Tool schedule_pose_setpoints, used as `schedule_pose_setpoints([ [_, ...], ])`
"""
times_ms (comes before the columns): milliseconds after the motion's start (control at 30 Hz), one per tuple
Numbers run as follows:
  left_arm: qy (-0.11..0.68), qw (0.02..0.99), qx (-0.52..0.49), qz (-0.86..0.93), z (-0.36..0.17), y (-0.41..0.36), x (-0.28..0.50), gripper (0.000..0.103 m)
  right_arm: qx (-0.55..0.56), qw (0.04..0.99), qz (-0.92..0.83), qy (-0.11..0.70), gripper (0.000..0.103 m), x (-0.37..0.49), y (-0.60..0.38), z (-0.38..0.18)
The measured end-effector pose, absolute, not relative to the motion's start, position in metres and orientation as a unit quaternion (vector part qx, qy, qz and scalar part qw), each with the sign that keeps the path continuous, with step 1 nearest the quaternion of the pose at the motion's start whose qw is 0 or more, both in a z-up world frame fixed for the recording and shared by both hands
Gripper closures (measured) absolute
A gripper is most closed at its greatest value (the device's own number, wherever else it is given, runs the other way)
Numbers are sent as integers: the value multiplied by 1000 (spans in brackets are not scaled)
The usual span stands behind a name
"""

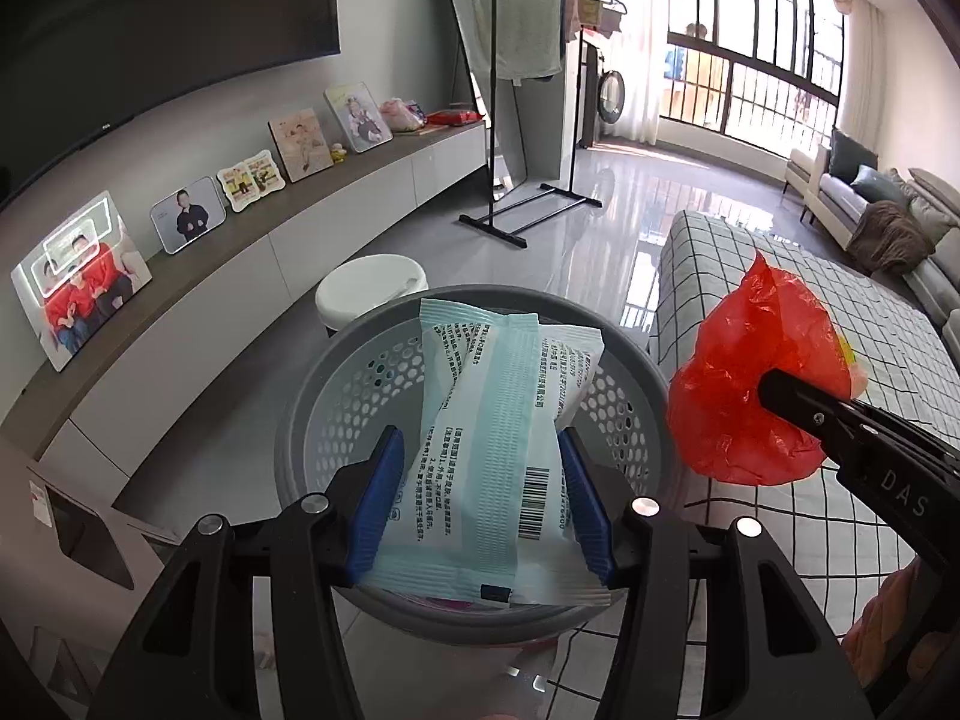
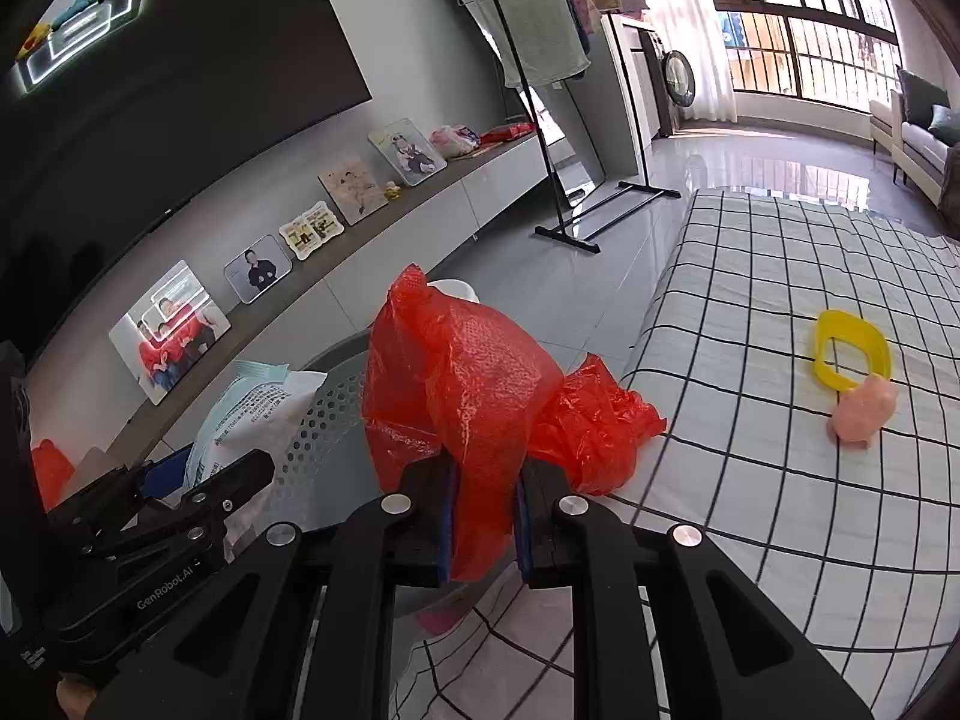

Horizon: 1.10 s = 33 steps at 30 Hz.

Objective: Collect trash
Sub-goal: 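Carry the bag and packet over the basket and open both tools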

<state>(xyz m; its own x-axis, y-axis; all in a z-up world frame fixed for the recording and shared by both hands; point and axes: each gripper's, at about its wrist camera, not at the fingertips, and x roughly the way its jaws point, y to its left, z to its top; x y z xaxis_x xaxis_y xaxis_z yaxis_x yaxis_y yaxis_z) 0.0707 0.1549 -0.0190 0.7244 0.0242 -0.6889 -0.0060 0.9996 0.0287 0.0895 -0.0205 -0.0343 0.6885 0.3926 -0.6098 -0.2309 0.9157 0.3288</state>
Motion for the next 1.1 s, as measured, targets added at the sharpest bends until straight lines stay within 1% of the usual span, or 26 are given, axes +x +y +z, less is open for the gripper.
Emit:
schedule_pose_setpoints([
  [433,381,924,14,38,-32,186,88,51,95,895,218,377,88,117,20,-43],
  [1000,399,915,-5,53,-52,204,100,50,78,883,253,388,88,131,50,-50],
  [1067,400,915,-10,54,-52,207,100,50,80,883,253,388,86,133,50,-50],
  [1100,400,915,-11,55,-53,208,99,48,80,882,253,389,83,133,51,-51],
])
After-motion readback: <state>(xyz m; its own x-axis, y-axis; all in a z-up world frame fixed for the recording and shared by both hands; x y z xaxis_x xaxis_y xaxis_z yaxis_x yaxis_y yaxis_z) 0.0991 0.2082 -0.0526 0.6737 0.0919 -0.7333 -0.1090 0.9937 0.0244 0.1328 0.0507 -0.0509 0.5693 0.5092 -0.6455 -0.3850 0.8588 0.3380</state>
